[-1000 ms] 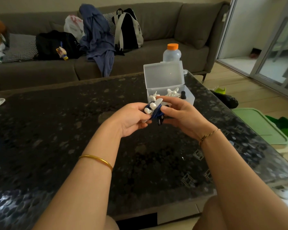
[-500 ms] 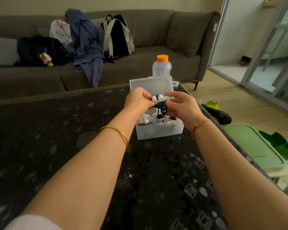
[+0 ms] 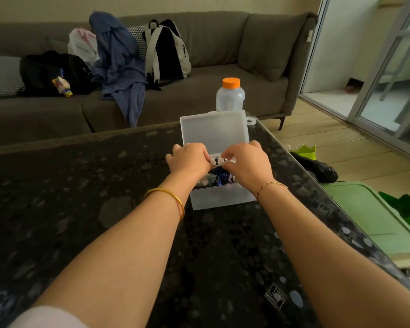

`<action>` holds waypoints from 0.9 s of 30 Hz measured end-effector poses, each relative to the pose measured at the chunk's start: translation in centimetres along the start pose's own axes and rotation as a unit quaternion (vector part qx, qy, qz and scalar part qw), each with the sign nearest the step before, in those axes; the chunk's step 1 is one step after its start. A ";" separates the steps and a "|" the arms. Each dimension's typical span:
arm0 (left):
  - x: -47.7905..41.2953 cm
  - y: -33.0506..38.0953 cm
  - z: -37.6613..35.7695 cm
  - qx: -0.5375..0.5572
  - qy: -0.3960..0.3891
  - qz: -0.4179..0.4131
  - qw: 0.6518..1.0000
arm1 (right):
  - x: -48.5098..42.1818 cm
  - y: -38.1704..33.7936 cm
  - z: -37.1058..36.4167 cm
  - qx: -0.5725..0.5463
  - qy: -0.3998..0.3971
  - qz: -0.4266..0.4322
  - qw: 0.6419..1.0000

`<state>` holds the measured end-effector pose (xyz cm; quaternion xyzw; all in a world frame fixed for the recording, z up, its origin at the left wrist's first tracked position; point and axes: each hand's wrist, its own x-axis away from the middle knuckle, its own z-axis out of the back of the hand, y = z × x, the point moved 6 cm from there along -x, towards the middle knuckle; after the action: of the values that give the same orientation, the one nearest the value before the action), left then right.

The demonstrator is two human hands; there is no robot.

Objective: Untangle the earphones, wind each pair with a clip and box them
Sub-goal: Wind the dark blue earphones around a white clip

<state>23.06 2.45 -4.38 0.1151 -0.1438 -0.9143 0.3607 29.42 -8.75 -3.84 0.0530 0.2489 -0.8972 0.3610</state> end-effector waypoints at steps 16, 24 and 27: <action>-3.5 -4.0 3.7 0.363 0.024 0.157 0.918 | -0.9 0.3 0.2 -0.044 -0.022 -0.009 0.999; -2.1 -2.8 4.0 0.528 0.013 0.188 0.828 | 0.3 3.9 3.2 -0.105 0.137 -0.124 0.977; -1.4 -3.0 4.5 0.526 0.028 0.194 0.828 | 1.2 6.2 3.7 -0.194 0.181 -0.214 0.940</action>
<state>20.78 6.32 -1.04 0.2826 -0.6125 -0.6079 0.4188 33.04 -15.07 -3.42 0.0890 0.4851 -0.8625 0.1128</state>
